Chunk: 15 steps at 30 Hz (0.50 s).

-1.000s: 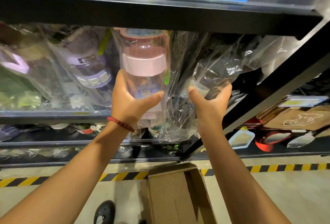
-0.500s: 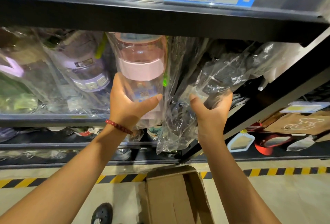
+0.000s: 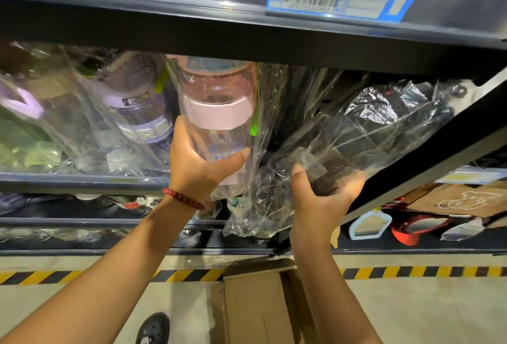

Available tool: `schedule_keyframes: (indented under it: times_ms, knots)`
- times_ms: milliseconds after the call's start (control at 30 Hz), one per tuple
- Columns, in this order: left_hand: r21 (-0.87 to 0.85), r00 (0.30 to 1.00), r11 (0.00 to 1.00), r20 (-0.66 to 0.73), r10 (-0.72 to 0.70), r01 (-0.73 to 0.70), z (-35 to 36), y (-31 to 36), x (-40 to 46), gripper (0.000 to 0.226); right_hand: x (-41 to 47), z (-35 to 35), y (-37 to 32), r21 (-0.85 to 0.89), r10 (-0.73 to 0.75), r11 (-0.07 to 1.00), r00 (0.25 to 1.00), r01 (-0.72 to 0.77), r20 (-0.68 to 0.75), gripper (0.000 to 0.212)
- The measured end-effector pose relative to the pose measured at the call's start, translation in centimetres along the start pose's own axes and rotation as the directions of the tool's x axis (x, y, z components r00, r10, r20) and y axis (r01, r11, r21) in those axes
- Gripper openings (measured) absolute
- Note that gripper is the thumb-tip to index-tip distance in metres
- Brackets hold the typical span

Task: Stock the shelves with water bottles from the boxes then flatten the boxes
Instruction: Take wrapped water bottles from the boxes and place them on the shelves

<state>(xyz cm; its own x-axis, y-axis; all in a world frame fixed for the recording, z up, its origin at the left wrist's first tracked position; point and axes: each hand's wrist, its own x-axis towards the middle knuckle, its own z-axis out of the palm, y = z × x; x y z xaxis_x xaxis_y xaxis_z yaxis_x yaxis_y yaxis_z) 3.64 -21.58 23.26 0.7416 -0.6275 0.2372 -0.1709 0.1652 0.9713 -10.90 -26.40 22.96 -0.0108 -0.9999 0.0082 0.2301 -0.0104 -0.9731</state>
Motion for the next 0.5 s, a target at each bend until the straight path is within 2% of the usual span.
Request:
schedule_keyframes:
  times_ms: [233, 400, 500]
  knots:
    - [-0.016, 1.000, 0.999, -0.004, 0.027, -0.027, 0.0, -0.2, 0.1, 0.070, 0.5, 0.5, 0.2, 0.028, 0.006, 1.000, 1.000, -0.005, -0.024, 0.074]
    - [-0.008, 0.999, 0.999, -0.021, 0.038, -0.038, 0.1, -0.3, 0.0, 0.068, 0.8, 0.6, 0.2, 0.017, -0.049, 0.999, 0.998, 0.049, -0.026, 0.063]
    - [0.005, 0.999, 0.999, -0.021, 0.043, -0.043, 0.0, -0.5, 0.1, 0.067, 0.9, 1.2, 0.4, 0.035, -0.072, 0.997, 0.996, 0.074, -0.056, 0.071]
